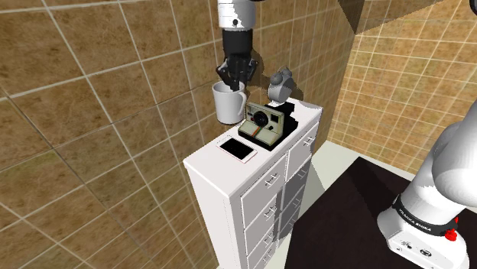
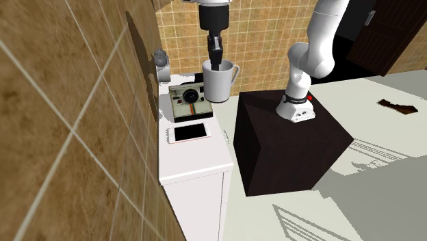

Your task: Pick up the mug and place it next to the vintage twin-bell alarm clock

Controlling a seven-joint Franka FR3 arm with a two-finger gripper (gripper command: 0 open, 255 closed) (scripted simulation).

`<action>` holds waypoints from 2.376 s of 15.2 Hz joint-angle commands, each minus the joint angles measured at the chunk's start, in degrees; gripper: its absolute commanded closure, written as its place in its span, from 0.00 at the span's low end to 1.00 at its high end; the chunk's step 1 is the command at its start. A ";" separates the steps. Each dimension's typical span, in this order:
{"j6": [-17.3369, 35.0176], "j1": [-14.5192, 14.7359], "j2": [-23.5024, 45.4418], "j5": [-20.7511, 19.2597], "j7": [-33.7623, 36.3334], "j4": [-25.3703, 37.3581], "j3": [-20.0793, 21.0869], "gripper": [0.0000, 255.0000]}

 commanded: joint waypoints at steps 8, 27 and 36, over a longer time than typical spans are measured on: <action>-6.23 -0.65 0.84 -0.28 -0.84 6.94 -0.65 1.00; -8.46 -13.17 0.94 -0.29 -27.08 7.46 -14.46 1.00; -11.48 -19.10 8.80 -0.48 -38.29 17.58 -19.91 1.00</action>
